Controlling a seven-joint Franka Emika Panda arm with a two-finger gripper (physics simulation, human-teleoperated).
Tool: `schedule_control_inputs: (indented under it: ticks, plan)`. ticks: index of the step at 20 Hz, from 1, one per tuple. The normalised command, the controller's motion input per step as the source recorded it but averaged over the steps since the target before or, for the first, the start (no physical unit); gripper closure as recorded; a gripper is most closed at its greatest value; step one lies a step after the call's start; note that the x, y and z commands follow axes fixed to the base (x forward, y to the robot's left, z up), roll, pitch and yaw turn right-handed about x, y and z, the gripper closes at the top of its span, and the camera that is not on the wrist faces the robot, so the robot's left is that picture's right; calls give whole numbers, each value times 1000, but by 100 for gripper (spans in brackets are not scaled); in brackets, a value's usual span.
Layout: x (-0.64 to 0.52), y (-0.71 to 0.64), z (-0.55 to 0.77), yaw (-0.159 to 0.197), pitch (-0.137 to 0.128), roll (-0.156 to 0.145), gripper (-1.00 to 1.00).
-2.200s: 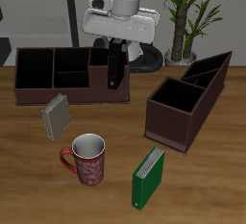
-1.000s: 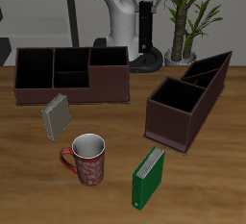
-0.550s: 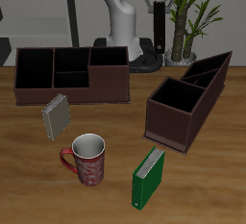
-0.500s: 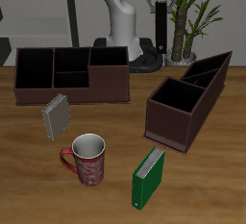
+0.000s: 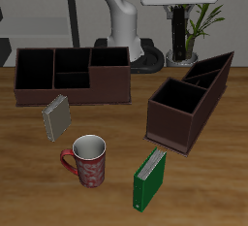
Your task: Place the black book into the left desk caddy's right compartment
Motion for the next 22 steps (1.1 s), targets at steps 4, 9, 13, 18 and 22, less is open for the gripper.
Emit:
schedule_control_inputs:
  ticks: [4,9,13,18,22]
  plan:
    - [131,173,12,14,17,11,100]
    - [179,46,32,11,11,-16,100]
    - [163,-12,-15,-14,26,-26,100]
    - [131,39,-52,27,8,-24,100]
    - [8,29,26,-4,2,-10,100]
